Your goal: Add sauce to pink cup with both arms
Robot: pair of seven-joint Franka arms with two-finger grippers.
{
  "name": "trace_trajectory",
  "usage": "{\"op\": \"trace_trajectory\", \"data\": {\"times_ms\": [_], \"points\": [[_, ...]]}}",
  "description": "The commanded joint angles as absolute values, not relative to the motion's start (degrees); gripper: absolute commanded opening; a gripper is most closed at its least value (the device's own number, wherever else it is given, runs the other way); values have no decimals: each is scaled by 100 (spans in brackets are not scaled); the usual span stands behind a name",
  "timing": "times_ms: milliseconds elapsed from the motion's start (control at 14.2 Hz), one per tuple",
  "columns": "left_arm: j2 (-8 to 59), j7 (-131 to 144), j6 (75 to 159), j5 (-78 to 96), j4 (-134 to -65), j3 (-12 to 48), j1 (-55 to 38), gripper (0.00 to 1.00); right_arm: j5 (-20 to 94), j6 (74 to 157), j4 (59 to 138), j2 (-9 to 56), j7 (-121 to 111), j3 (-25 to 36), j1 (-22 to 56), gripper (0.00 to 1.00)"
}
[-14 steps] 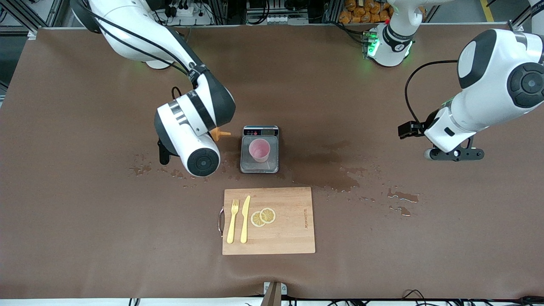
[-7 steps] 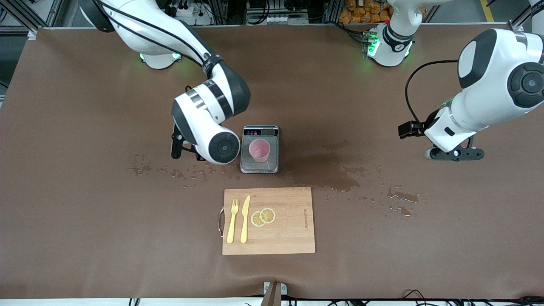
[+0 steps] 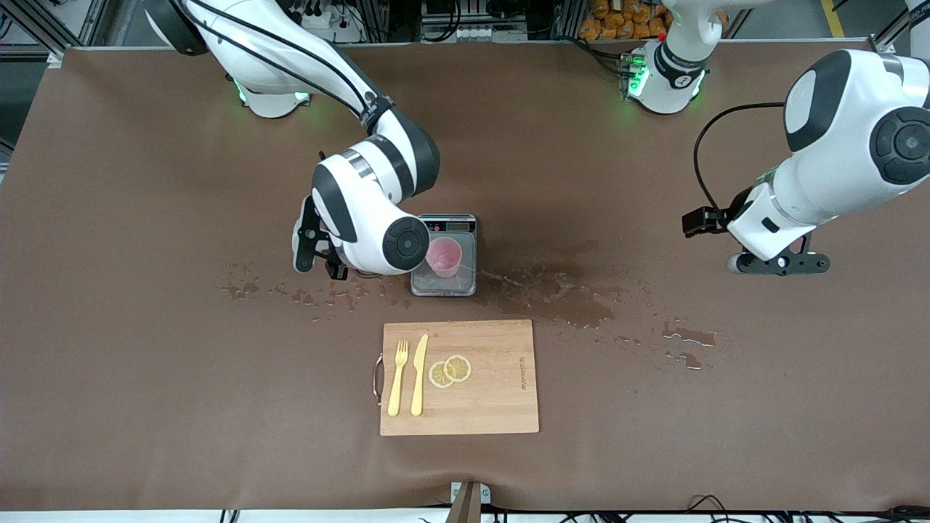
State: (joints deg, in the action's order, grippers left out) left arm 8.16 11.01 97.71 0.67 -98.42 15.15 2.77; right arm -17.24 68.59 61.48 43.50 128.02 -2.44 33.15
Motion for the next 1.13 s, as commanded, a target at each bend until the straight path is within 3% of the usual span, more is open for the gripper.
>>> {"op": "trace_trajectory", "data": {"times_ms": [0,564,706,1058], "points": [[606,958,9870,158,-10055,1556,360,100,-1881,6811,6047,4438,12885,-176,3437,39],[589,967,9870,158,-10055,1556,360,100,-1099,6803,6029,4184,12227,-246,2954,32],[519,967,9879,158,-9994,1547,360,100,-583,6803,6003,4166,11998,-255,2647,38],[405,775,9897,97,-9835,1503,430,100,1007,6794,5985,3798,10963,-237,1532,39]]}}
